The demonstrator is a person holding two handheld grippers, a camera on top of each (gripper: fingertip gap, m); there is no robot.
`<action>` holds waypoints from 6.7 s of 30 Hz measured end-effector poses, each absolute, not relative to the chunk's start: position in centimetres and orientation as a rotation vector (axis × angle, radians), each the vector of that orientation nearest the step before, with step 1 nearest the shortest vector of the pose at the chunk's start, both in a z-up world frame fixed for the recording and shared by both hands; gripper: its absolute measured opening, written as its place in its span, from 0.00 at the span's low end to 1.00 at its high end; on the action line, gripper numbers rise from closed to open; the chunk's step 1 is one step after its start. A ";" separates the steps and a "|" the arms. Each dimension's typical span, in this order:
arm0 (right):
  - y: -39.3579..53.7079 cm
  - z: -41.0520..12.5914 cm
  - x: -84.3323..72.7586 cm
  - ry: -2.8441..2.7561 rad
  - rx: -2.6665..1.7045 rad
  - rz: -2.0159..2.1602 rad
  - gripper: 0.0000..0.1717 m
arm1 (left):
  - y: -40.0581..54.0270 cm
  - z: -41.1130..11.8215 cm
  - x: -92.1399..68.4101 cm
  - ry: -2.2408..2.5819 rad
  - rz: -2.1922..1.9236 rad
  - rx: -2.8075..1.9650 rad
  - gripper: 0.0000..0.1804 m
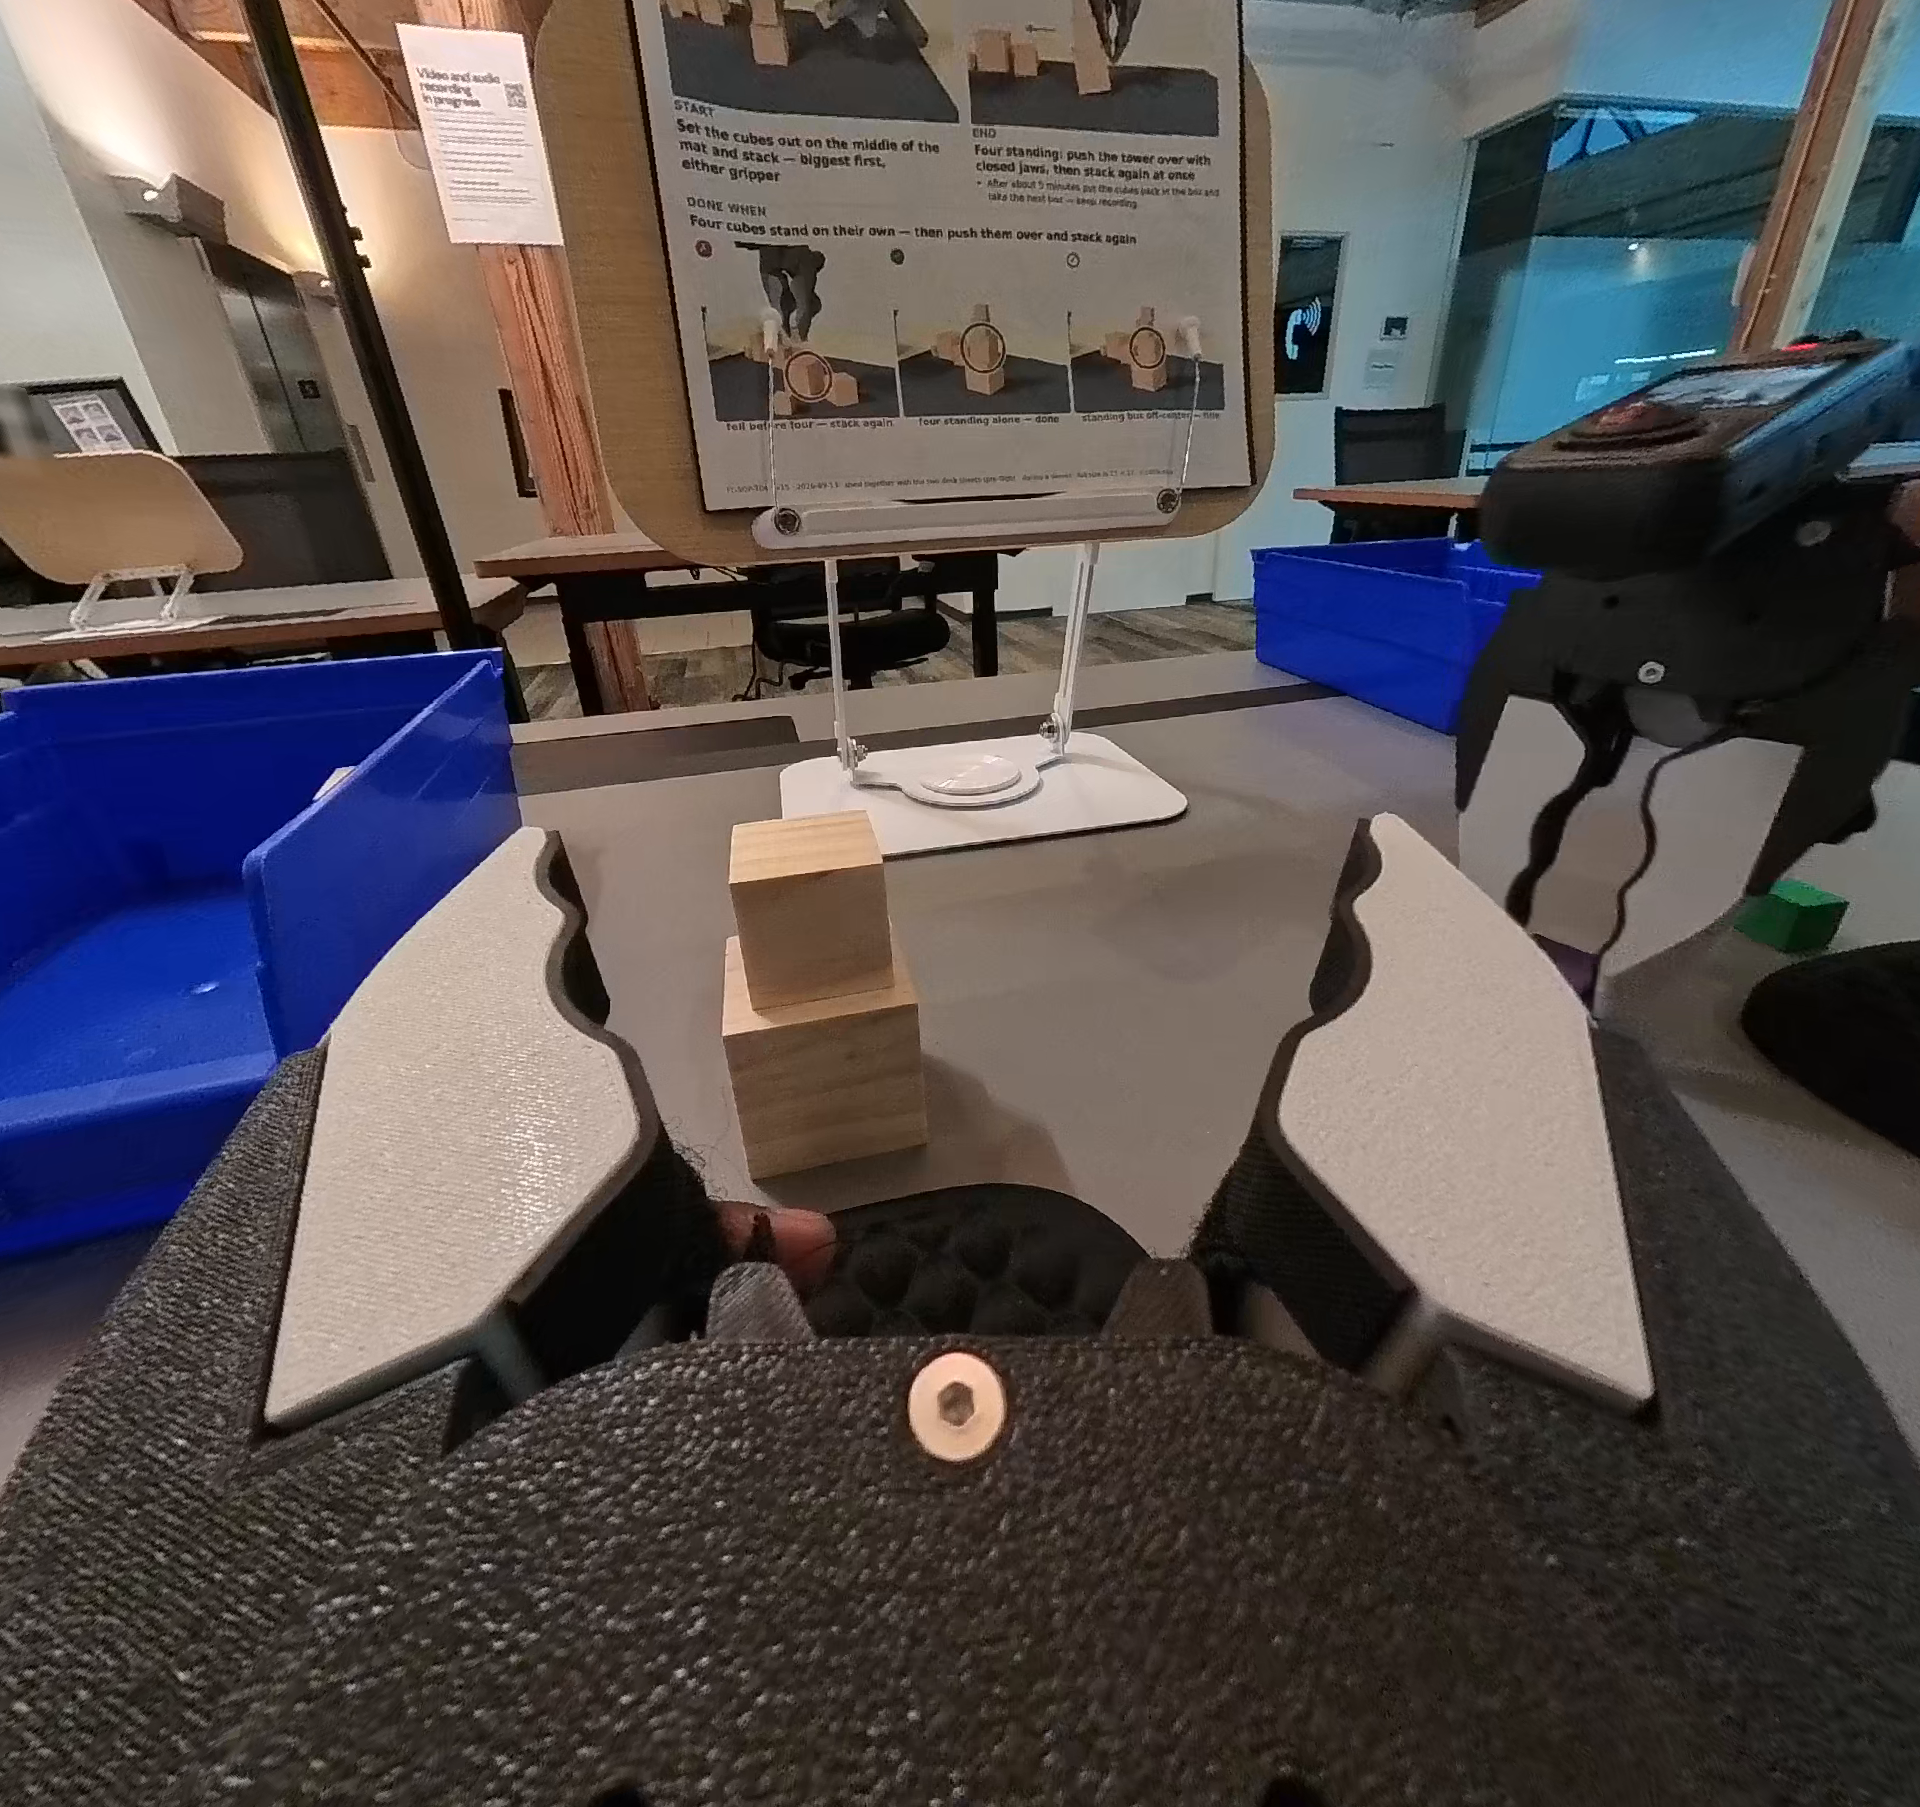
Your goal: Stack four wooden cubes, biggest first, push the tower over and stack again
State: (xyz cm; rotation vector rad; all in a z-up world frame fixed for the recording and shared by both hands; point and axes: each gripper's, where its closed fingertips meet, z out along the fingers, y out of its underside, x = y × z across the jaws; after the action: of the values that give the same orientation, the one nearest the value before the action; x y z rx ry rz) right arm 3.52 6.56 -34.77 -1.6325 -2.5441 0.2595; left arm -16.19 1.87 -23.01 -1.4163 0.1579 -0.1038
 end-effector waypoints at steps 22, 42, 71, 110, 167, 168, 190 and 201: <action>7.4 -22.7 -17.5 -2.157 -1.949 0.271 0.15 | 1.8 -23.0 -16.1 0.167 -0.111 -1.410 0.73; 7.9 -25.7 -19.8 -2.216 -2.020 0.209 0.15 | 1.8 -22.9 -16.1 0.169 -0.119 -1.406 0.73; 9.6 -21.0 -17.4 -1.962 -1.910 0.333 0.42 | 1.8 -22.9 -16.0 0.169 -0.120 -1.404 0.72; 9.8 -35.1 16.6 -2.033 -2.081 0.319 0.19 | 1.9 -23.0 -16.0 0.169 -0.096 -1.414 0.72; 8.4 -23.6 -19.5 -2.173 -1.998 0.303 0.12 | 1.8 -23.0 -16.0 0.163 -0.131 -1.414 0.71; 8.3 -23.6 -19.5 -2.175 -1.999 0.305 0.12 | 1.8 -23.0 -16.0 0.163 -0.131 -1.414 0.71; 9.5 -17.8 -17.3 -1.796 -1.622 0.561 0.73 | 1.8 -23.0 -16.0 0.165 -0.126 -1.414 0.71; 7.2 -15.4 -8.1 -1.395 -1.314 0.799 0.84 | 1.8 -23.0 -16.1 0.163 -0.120 -1.415 0.71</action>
State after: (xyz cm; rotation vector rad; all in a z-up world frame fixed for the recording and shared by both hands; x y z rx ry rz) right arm -8.08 7.21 -15.39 -1.3143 -1.3950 0.7994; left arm -16.10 1.83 -23.02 -1.4146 0.1630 -0.1199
